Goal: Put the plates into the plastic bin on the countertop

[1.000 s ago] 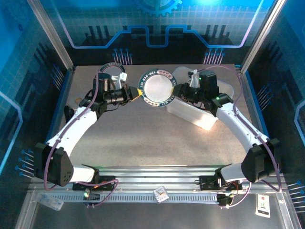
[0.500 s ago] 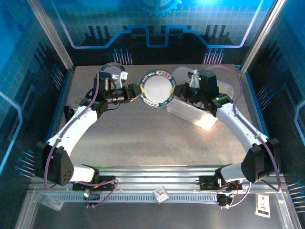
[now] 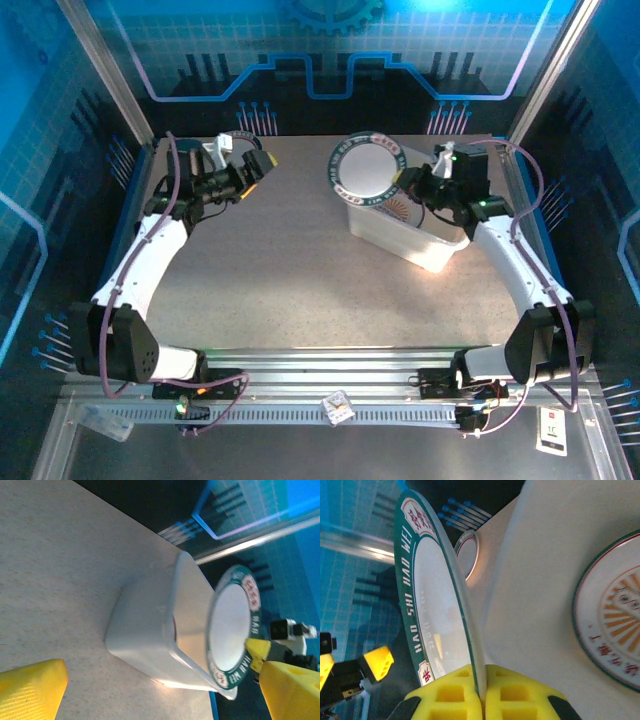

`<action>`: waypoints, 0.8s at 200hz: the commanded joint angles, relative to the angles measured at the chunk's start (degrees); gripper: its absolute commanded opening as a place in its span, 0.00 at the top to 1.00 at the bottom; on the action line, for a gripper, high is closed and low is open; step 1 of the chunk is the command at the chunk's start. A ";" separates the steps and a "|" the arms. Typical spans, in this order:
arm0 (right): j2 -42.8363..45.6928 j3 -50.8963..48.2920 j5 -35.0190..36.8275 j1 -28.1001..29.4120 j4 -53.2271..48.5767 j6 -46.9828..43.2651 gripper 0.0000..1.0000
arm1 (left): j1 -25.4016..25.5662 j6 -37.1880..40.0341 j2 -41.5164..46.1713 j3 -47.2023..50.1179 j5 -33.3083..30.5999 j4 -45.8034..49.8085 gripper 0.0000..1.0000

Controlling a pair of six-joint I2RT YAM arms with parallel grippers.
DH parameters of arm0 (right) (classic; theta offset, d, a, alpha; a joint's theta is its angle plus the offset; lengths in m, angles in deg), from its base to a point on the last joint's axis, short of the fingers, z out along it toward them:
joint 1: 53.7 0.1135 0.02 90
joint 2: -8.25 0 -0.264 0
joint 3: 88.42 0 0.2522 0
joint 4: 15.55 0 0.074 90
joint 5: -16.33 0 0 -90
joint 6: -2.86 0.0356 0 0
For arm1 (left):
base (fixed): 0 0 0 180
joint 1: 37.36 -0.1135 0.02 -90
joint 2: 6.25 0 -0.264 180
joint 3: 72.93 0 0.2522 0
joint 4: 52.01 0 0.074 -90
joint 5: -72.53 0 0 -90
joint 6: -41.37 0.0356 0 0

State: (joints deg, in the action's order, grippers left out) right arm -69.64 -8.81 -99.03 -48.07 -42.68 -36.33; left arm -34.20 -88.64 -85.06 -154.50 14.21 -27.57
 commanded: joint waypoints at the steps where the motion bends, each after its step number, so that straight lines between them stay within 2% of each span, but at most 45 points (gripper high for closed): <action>1: 1.30 -0.98 -1.61 -4.58 -0.25 -0.69 1.00 | -1.02 2.02 -1.03 -0.82 0.02 2.86 0.01; 53: -1.58 -1.92 -2.39 -10.23 -0.75 -1.88 1.00 | -1.58 1.34 -2.12 2.40 -0.04 1.54 0.01; 160: -6.78 -7.49 -0.71 -9.87 -1.50 -2.68 1.00 | -1.75 1.76 -3.92 4.40 -0.38 1.52 0.01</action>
State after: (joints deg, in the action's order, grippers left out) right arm -75.54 -15.85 -99.21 -57.88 -45.12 -38.03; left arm -35.34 -88.51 -88.53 -151.01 14.01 -26.46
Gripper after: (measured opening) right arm 0.077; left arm 0.991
